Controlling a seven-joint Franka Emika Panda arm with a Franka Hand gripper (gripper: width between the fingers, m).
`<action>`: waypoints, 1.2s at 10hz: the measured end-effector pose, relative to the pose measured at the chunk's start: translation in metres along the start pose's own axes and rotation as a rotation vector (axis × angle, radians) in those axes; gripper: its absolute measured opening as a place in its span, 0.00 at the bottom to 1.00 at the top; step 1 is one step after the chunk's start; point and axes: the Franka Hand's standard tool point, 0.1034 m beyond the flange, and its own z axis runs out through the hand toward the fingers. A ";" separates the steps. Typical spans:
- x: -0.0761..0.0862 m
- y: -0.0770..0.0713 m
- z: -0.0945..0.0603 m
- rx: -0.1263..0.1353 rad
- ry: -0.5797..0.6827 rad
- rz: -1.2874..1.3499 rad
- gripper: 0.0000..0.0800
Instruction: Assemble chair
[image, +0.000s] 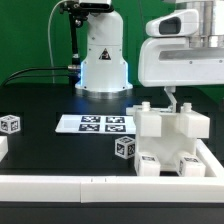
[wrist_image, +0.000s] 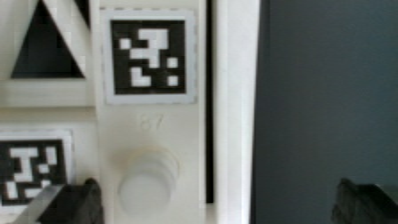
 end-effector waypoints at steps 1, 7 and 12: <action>0.005 -0.005 0.002 0.006 0.023 -0.002 0.81; 0.008 -0.006 0.003 0.007 0.036 0.003 0.81; 0.010 0.006 -0.034 0.013 0.034 -0.049 0.81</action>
Offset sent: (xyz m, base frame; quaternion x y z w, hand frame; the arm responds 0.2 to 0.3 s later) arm -0.0005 -0.0003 -0.0079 -0.0003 0.0067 0.0037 1.0000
